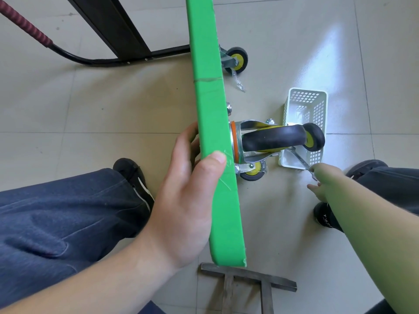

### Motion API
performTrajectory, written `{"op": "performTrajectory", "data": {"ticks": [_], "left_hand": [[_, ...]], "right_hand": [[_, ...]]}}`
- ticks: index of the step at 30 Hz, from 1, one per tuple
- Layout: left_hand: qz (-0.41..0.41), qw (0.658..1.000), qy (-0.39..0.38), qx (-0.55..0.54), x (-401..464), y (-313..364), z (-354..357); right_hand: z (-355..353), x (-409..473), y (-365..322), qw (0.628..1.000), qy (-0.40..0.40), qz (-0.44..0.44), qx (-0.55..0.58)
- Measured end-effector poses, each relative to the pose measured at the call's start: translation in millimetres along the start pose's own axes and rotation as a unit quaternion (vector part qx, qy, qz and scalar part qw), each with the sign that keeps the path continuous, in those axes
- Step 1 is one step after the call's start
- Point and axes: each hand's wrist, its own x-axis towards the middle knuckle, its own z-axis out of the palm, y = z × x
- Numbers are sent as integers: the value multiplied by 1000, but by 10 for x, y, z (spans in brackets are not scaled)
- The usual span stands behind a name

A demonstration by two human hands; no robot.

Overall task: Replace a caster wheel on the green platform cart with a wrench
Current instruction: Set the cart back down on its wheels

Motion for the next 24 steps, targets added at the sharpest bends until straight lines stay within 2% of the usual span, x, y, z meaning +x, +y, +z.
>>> {"op": "performTrajectory", "data": {"ticks": [5,10,24], "left_hand": [[5,1000,2,9,3,-13,-9],[11,1000,11,18,8,-15,-12],[13,999,21,29,1,17,-28]], "right_hand": [[33,-161,-49,996,20,-21,-83],[144,-385,-89,992,-24,-32,-117],[67,-1489,-499,976,-89,-179,-87]]}}
